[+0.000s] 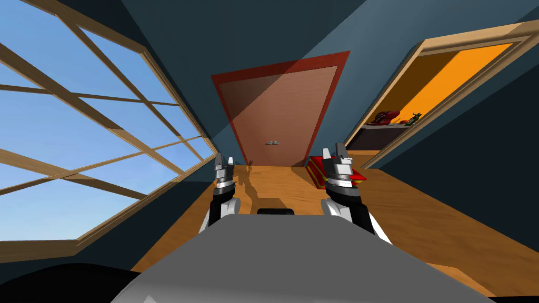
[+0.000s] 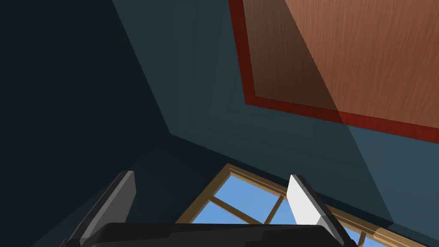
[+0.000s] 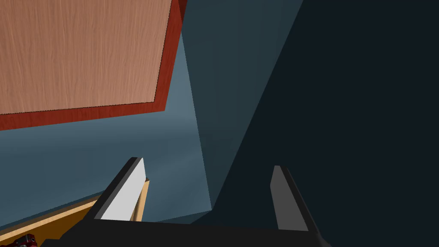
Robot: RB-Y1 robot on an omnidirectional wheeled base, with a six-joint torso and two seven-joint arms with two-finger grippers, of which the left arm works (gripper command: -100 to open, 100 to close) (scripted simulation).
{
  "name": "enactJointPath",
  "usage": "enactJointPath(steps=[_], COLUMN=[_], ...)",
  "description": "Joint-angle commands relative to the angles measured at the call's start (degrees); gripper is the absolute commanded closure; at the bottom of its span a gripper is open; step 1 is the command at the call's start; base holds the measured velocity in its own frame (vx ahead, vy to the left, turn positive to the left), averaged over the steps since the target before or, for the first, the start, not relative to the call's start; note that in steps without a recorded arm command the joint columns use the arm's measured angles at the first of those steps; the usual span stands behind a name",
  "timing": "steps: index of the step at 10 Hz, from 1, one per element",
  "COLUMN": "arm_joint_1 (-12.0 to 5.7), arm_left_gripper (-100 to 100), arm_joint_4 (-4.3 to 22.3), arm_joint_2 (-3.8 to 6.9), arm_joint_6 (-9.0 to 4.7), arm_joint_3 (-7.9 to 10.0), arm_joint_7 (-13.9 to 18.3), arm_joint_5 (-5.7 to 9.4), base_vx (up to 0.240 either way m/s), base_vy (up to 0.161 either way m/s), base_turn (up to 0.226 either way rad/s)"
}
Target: Pull the door open
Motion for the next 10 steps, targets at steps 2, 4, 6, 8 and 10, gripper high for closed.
enactJointPath(steps=[2,4,6,8,10], arm_joint_1=[-0.79,-1.53,-2.57,-3.42,-4.09], arm_left_gripper=[-100,-100,-100,-100,-100], arm_joint_4=[2.4,4.6,7.7,10.2,12.2], arm_joint_2=[1.04,1.91,2.97,3.80,4.39], arm_joint_6=[-0.54,-1.03,-1.73,-2.31,-2.76], arm_joint_3=[-0.08,-0.15,-0.26,-0.35,-0.41], arm_joint_7=[0.6,1.2,2.0,2.7,3.2], arm_joint_5=[0.00,0.00,0.01,0.01,0.01], base_vx=[0.099,0.125,0.164,0.133,0.109], base_vy=[-0.032,-0.014,-0.040,-0.041,-0.047], base_turn=[-0.007,-0.005,-0.011,-0.005,-0.005])
